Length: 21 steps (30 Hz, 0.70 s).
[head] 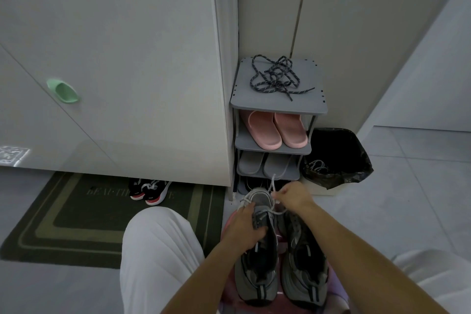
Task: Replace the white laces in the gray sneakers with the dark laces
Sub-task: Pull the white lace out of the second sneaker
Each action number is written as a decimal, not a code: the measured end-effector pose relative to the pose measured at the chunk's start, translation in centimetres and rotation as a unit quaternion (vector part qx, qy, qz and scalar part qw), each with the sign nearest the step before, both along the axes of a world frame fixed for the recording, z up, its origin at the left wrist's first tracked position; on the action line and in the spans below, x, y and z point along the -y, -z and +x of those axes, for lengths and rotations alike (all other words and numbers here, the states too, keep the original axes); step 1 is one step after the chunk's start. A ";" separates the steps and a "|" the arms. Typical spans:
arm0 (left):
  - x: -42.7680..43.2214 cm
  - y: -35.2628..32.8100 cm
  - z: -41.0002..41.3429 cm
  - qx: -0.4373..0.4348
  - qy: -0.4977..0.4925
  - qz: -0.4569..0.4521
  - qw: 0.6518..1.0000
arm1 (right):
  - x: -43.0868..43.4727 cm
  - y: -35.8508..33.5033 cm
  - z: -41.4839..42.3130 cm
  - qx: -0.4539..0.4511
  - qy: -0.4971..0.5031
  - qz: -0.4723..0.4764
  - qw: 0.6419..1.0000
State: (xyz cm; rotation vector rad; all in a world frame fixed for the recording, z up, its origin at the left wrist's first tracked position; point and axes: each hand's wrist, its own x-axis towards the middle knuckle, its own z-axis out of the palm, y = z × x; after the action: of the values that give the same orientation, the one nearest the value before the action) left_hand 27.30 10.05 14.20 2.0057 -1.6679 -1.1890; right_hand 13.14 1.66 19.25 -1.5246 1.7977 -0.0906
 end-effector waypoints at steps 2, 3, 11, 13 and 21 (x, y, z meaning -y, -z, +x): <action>0.0 0.0 0.0 -0.001 0.000 0.001 1.000 | -1.0 1.1 0.3 -0.062 -0.050 0.016 0.997; 0.0 -0.1 -0.1 0.000 0.001 0.002 1.000 | -1.4 1.5 0.5 -0.076 -0.058 0.013 0.995; 0.1 -0.1 0.0 -0.008 0.001 0.009 1.000 | -2.7 1.9 1.4 -0.070 -0.083 -0.042 0.993; 0.1 -0.1 0.0 -0.008 0.002 0.007 1.000 | -3.1 1.9 1.6 -0.072 -0.085 -0.069 0.991; 0.0 -0.2 0.1 0.005 0.009 -0.001 1.000 | -2.0 2.3 1.2 -0.001 0.034 -0.032 0.999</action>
State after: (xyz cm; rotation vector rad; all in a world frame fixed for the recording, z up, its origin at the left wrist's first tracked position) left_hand 27.40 10.02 14.45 2.0035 -1.6946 -1.1847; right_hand 14.34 3.64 16.93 -1.5084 1.8651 -0.1807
